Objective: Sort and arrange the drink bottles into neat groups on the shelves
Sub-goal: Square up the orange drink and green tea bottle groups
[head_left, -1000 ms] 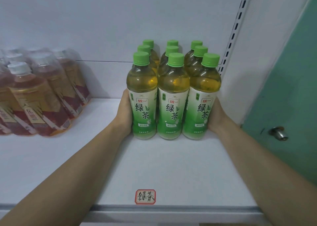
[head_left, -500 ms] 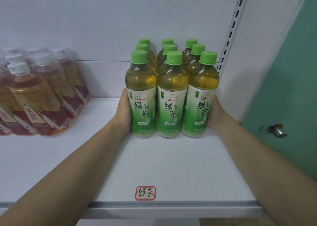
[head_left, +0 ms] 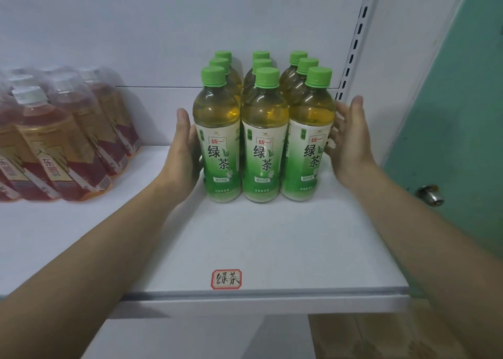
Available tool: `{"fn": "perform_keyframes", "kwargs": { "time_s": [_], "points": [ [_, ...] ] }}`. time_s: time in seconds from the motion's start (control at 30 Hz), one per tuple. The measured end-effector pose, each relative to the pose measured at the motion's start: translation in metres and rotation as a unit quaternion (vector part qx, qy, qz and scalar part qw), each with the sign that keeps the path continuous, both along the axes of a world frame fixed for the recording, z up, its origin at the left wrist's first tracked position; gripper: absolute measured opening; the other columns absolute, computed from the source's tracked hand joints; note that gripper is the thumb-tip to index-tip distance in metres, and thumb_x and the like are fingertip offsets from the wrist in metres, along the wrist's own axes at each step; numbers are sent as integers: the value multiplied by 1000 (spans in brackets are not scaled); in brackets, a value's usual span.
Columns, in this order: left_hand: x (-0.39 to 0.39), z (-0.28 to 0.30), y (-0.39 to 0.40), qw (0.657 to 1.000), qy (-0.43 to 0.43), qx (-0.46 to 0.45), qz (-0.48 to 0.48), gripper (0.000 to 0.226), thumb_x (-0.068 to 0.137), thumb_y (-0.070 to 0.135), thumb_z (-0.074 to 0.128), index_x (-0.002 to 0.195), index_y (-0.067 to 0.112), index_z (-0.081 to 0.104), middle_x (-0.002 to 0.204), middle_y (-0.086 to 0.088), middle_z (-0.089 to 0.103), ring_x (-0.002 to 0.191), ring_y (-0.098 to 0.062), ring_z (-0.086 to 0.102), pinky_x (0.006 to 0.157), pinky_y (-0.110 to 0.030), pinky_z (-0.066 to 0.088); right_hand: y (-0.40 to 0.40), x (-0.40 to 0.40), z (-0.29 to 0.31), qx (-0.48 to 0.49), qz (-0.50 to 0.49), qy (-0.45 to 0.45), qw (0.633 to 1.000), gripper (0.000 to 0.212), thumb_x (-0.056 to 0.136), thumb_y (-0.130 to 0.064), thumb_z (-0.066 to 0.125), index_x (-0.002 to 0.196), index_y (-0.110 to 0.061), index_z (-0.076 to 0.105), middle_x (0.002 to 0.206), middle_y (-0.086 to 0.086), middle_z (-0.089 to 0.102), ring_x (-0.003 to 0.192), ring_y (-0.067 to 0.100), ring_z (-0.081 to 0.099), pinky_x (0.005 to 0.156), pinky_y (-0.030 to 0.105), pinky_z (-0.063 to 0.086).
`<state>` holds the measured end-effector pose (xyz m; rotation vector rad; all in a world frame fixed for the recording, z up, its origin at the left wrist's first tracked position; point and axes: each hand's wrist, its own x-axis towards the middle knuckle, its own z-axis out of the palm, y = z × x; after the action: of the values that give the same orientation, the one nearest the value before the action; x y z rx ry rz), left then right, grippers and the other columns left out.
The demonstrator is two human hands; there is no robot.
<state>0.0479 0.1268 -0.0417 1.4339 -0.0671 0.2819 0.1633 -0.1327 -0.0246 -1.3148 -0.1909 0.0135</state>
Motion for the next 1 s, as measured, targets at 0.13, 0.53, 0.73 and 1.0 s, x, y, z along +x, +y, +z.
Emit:
{"fn": "perform_keyframes", "kwargs": {
  "time_s": [0.13,0.53,0.73,1.0],
  "points": [
    [-27,-11,2,989,20,145,-19,84,78,82,60,149,39,43,147,19,56,137,-4,51,113,-35,40,-20,-39,-8,-100,116,-54,987,86,75,-63,72,149,-33,42,145,-9,56,135,16,53,113,53,41],
    [-29,-28,-7,952,-28,302,45,85,73,6,91,142,18,43,122,21,69,111,-2,68,84,-14,55,1,-63,-47,-315,30,-172,933,108,60,-23,98,146,-35,33,113,-33,62,95,-25,57,72,-7,39],
    [-30,-29,-7,950,-20,307,54,85,71,19,92,141,23,44,123,19,69,111,-3,68,86,-18,56,2,-59,-55,-307,7,-176,935,111,55,-32,100,144,-40,36,115,-31,65,102,-16,61,83,6,47],
    [-35,-23,-16,920,28,369,127,118,48,55,98,145,33,35,130,20,64,116,-3,64,101,-36,54,11,-62,-52,-306,-29,-189,933,125,39,-56,97,144,-40,31,129,-19,62,113,8,62,80,22,48]
  ]
}}
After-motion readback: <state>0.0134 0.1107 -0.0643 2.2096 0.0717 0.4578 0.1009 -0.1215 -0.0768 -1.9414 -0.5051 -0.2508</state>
